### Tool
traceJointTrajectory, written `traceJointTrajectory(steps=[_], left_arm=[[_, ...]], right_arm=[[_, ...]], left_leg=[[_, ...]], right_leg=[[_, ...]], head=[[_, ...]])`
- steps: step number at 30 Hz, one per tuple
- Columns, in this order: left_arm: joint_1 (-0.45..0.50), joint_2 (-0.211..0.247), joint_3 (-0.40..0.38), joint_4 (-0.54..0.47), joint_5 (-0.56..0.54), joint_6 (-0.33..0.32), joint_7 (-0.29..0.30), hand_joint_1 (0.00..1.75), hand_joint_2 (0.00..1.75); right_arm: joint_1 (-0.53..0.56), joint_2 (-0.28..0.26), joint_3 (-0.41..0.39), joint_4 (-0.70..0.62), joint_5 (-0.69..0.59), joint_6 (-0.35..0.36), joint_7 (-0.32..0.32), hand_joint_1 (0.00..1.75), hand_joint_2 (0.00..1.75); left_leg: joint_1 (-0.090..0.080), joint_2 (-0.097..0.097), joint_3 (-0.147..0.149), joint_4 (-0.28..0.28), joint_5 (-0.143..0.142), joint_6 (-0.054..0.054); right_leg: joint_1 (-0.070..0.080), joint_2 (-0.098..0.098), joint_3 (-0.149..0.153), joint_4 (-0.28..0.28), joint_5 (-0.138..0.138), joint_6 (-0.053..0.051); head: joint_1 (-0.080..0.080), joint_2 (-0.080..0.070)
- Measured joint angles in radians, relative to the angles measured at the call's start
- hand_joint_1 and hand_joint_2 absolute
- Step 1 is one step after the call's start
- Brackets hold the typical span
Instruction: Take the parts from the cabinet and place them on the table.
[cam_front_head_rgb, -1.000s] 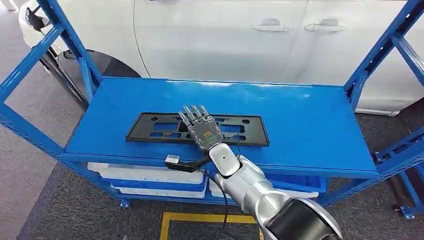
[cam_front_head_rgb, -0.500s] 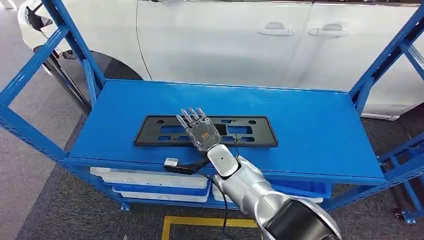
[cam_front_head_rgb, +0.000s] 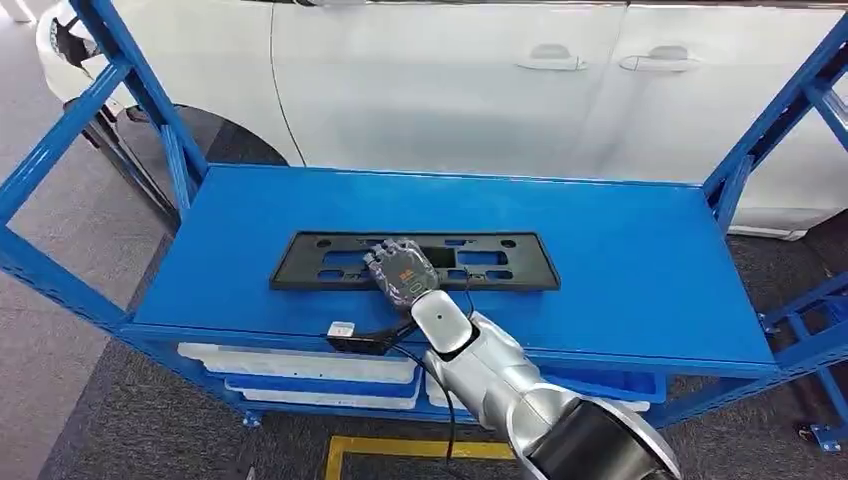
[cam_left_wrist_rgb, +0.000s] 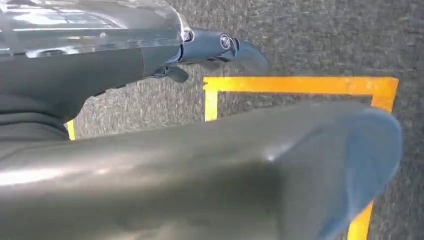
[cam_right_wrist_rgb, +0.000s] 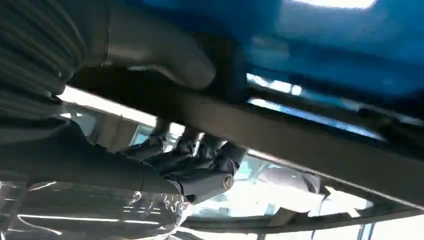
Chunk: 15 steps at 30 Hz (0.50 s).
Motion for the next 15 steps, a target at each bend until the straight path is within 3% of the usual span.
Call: traceJointTrajectory(steps=[1, 3, 4, 5, 6, 7, 9, 10, 11, 14, 15], left_arm=[[0.0, -0.001, 0.0, 0.0, 0.0, 0.0, -0.001, 0.0, 0.0], [-0.001, -0.001, 0.001, 0.0, 0.0, -0.001, -0.001, 0.0, 0.0], [0.0, 0.0, 0.001, 0.0, 0.001, -0.001, -0.001, 0.0, 0.0], [0.002, 0.0, 0.001, 0.0, 0.001, -0.001, -0.001, 0.0, 0.0], [0.003, 0.0, 0.001, 0.0, 0.003, -0.001, -0.001, 0.0, 0.0], [0.003, 0.002, 0.001, 0.0, 0.003, -0.001, -0.001, 0.0, 0.0], [0.0, 0.002, 0.002, 0.0, 0.003, -0.001, -0.001, 0.0, 0.0], [0.0, 0.002, 0.002, 0.0, 0.004, -0.001, -0.002, 0.0, 0.0], [-0.001, 0.002, 0.002, 0.0, 0.005, -0.001, -0.002, 0.0, 0.0], [0.001, 0.001, 0.002, 0.0, 0.005, -0.002, -0.006, 0.0, 0.0], [0.001, 0.0, 0.002, 0.0, 0.005, -0.003, -0.014, 0.0, 0.0]], right_arm=[[-0.003, 0.0, 0.0, 0.0, 0.0, 0.0, 0.002, 1.59, 1.75], [-0.007, 0.001, 0.0, 0.0, 0.0, 0.002, 0.004, 1.57, 1.75], [-0.004, 0.001, 0.0, 0.001, 0.0, 0.003, 0.006, 1.61, 1.75], [-0.003, 0.0, 0.0, 0.002, 0.0, 0.003, 0.007, 1.59, 1.75], [-0.003, 0.0, 0.0, 0.002, 0.0, 0.006, 0.008, 1.57, 1.75], [-0.004, 0.0, 0.0, 0.002, 0.0, 0.008, 0.008, 1.57, 1.75], [-0.005, 0.001, 0.0, 0.001, 0.0, 0.01, 0.008, 1.59, 1.75], [-0.005, 0.001, 0.0, 0.002, 0.0, 0.011, 0.008, 1.57, 1.75], [-0.007, 0.001, 0.0, 0.001, 0.0, 0.013, 0.009, 1.57, 1.75], [-0.008, 0.001, 0.0, 0.001, 0.0, 0.012, 0.011, 1.57, 1.75], [-0.009, 0.001, 0.0, 0.0, 0.0, 0.012, 0.013, 1.55, 1.75]], left_leg=[[-0.002, 0.001, -0.009, 0.03, -0.018, -0.006], [0.006, 0.002, -0.086, 0.187, -0.092, -0.017], [0.008, 0.002, -0.127, 0.261, -0.118, -0.022], [0.01, 0.002, -0.157, 0.309, -0.123, -0.025], [0.013, 0.002, -0.161, 0.304, -0.104, -0.028], [0.016, 0.002, -0.14, 0.25, -0.061, -0.03], [0.02, 0.005, -0.053, 0.061, 0.04, -0.03], [0.021, 0.007, -0.026, 0.007, 0.039, -0.028], [0.013, 0.002, -0.022, -0.003, 0.036, -0.015], [0.009, 0.002, -0.024, 0.0, 0.034, 0.003], [0.016, 0.003, -0.02, -0.009, 0.038, 0.01]], right_leg=[[-0.001, 0.0, 0.007, -0.005, -0.001, -0.004], [0.0, -0.002, 0.013, -0.006, -0.005, -0.009], [0.0, -0.002, 0.014, -0.005, -0.008, -0.009], [0.0, -0.001, 0.015, -0.004, -0.011, -0.008], [-0.001, 0.0, 0.018, -0.003, -0.014, -0.008], [-0.002, 0.001, 0.023, -0.002, -0.017, -0.005], [-0.004, 0.003, 0.035, 0.005, -0.029, 0.003], [-0.003, 0.003, 0.036, 0.006, -0.034, 0.008], [0.003, 0.005, 0.032, 0.01, -0.035, 0.014], [0.0, 0.005, 0.035, 0.003, -0.033, 0.028], [0.002, 0.006, 0.034, 0.007, -0.039, 0.036]], head=[[0.0, 0.0], [0.0, 0.0], [0.0, 0.0], [0.0, 0.0], [0.0, 0.0], [0.0, 0.0], [0.0, 0.0], [0.0, 0.0], [0.0, 0.0], [0.0, 0.0], [0.0, 0.0]])
